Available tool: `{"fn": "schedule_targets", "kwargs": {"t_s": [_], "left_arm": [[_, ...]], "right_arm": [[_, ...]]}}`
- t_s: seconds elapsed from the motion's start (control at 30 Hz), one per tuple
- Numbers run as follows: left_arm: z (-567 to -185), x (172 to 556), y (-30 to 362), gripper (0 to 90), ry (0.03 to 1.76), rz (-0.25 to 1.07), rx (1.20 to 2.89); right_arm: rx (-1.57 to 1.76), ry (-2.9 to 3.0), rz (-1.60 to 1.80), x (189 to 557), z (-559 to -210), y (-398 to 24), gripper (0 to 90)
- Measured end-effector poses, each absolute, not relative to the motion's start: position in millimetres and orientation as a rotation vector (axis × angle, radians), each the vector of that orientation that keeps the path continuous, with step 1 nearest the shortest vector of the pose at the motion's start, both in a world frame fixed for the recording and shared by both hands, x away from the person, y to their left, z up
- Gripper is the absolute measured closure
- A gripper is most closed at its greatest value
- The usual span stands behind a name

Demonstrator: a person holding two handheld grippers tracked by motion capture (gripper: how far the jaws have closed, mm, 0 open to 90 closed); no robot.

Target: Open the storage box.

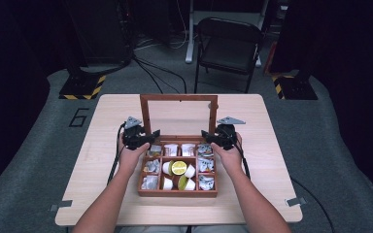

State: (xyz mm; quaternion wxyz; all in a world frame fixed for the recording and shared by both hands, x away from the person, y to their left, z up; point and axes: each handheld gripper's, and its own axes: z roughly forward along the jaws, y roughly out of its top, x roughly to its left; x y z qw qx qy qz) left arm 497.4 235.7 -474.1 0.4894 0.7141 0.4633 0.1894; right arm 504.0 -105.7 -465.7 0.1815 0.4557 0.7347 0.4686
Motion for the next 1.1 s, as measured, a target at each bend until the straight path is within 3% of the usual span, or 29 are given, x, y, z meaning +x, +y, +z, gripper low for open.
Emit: {"fn": "schedule_targets", "kwargs": {"t_s": [1.1], "left_arm": [[-477, 514, 239, 41.3, 1.216, 0.372, 1.738]], "right_arm": [[1.411, 2.102, 1.348, 525, -469, -106, 47.9]]}}
